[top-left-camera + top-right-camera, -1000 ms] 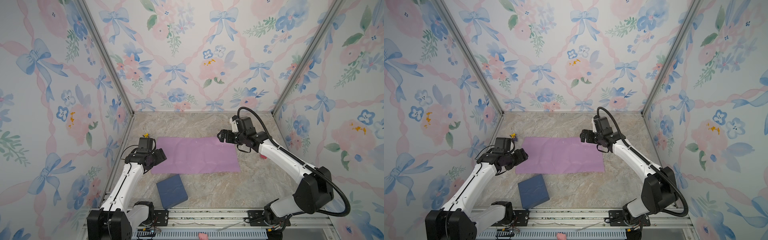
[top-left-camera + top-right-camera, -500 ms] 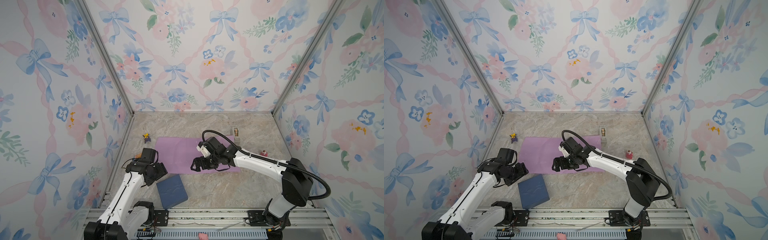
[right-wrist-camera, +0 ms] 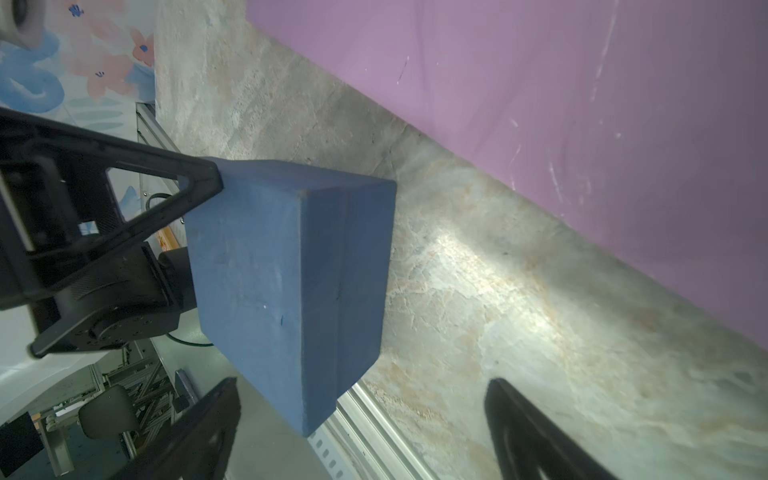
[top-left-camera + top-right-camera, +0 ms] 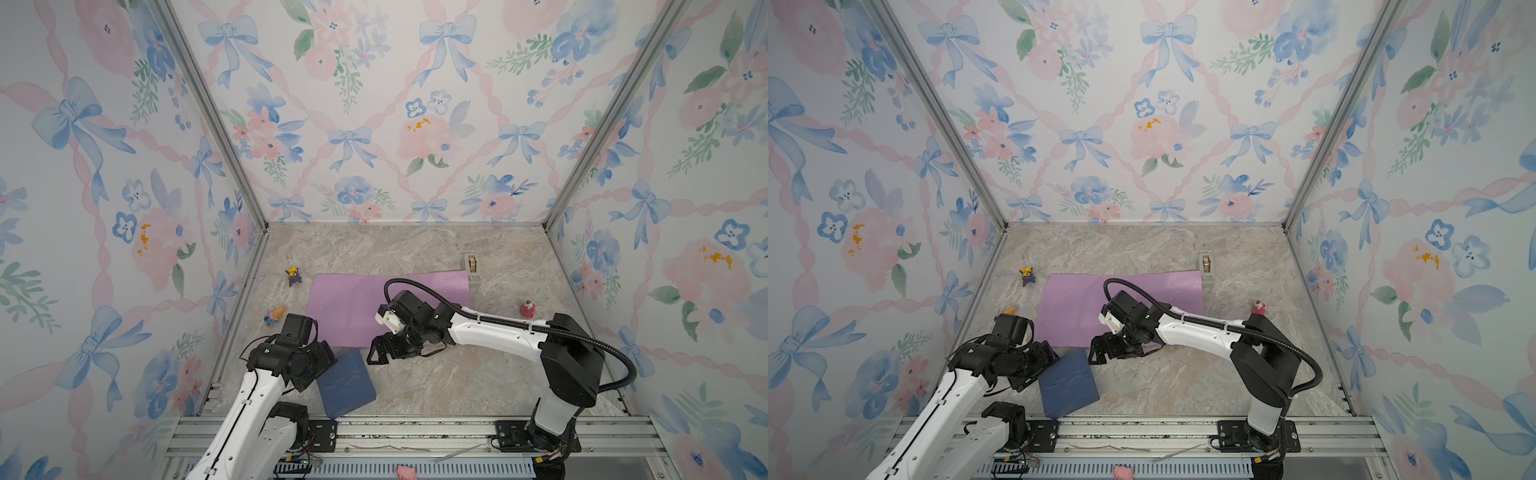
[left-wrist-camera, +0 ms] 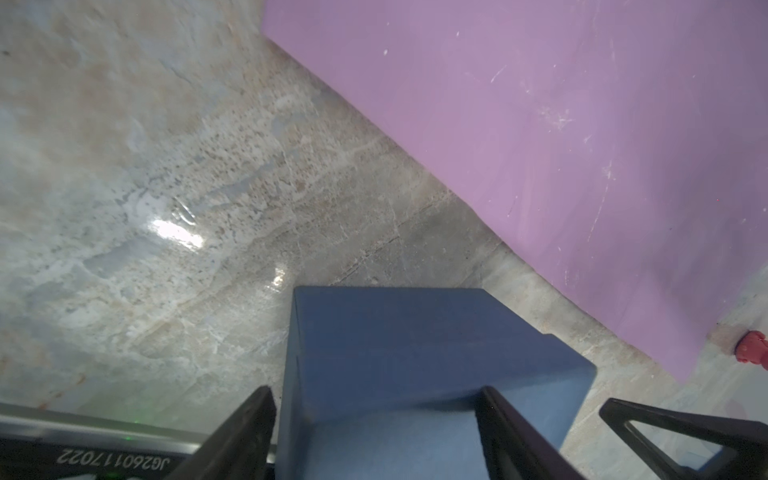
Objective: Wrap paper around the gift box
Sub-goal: 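Grasp the dark blue box with both grippers from opposite sides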
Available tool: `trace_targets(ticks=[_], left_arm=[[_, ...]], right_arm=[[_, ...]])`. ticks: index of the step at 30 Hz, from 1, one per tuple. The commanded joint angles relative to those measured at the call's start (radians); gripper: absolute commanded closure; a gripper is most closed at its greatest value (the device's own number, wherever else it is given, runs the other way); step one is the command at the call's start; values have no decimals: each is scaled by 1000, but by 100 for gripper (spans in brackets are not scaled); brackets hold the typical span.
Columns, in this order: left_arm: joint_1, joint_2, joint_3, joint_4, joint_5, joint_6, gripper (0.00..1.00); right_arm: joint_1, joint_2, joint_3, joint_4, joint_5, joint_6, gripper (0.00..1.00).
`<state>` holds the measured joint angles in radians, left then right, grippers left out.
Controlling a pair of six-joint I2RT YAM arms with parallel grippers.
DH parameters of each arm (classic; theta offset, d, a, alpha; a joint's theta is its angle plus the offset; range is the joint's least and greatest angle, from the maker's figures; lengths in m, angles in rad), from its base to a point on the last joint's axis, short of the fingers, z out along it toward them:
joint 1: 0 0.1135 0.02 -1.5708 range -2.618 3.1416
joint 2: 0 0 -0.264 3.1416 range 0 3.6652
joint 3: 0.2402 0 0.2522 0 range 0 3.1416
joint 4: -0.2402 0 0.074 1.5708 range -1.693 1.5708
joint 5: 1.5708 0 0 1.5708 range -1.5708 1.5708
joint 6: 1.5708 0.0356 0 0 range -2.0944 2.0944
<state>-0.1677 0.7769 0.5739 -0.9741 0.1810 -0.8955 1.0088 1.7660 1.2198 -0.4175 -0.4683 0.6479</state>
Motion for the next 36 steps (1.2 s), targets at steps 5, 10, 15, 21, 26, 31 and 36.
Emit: trace_targets(ticks=[5, 10, 15, 21, 26, 31, 36], left_arm=[[-27, -8, -24, -30, 71, 38, 25], [-70, 7, -32, 31, 123, 59, 28], [-155, 46, -23, 113, 138, 70, 28], [-270, 131, -1, 239, 148, 83, 25], [-298, 113, 5, 240, 144, 87, 20], [-298, 30, -89, 238, 177, 12, 21], [-300, 18, -128, 238, 200, 9, 28]], right_arm=[[11, -21, -55, 30, -28, 49, 7], [19, -37, -88, 42, -33, 70, 7], [24, -62, -118, 37, -15, 91, 8], [30, -84, -145, 37, -23, 124, 11], [30, -106, -183, 31, -21, 148, 11], [32, -106, -185, 58, -50, 183, 11], [37, -84, -179, 95, -61, 209, 17]])
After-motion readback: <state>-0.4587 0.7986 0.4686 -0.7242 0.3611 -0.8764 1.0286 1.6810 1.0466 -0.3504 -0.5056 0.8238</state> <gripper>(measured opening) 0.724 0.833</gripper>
